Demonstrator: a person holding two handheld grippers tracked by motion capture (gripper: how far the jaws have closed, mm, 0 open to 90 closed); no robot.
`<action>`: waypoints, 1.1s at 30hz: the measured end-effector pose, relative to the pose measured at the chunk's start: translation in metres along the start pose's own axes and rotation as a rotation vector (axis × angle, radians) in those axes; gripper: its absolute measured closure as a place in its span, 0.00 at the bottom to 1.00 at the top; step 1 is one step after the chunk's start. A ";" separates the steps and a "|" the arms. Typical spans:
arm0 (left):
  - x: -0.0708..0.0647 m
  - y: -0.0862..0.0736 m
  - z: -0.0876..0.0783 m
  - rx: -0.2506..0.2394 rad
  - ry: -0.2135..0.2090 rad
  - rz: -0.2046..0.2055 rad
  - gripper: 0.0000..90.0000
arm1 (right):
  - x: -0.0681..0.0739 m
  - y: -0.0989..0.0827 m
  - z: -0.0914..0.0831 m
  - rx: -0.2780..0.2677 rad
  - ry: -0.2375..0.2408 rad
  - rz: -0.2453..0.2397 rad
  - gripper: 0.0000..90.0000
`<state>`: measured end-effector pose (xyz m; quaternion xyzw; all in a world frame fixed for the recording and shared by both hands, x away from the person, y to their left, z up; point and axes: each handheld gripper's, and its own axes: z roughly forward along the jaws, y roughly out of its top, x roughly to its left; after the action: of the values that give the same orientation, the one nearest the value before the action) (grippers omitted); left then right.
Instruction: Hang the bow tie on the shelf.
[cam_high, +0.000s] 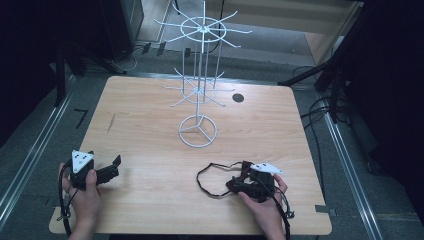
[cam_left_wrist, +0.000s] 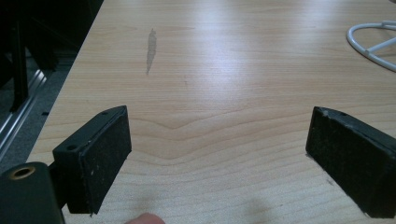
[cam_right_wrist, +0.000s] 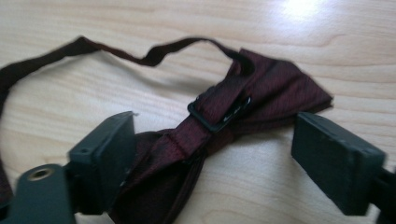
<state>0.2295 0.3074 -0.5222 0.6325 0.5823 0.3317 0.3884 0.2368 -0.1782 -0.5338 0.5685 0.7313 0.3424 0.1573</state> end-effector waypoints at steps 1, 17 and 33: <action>0.000 0.000 0.000 0.000 0.000 -0.001 0.08 | 0.001 -0.001 0.001 0.009 -0.004 -0.012 0.21; 0.000 0.000 0.000 0.001 -0.001 -0.008 0.08 | -0.011 -0.004 -0.005 0.009 0.047 -0.055 0.83; 0.002 0.000 0.000 0.000 -0.008 -0.017 0.08 | -0.011 0.001 -0.028 -0.176 0.026 -0.086 0.83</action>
<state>0.2295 0.3091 -0.5222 0.6288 0.5862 0.3259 0.3935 0.2238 -0.1971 -0.5150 0.5160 0.7241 0.4056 0.2120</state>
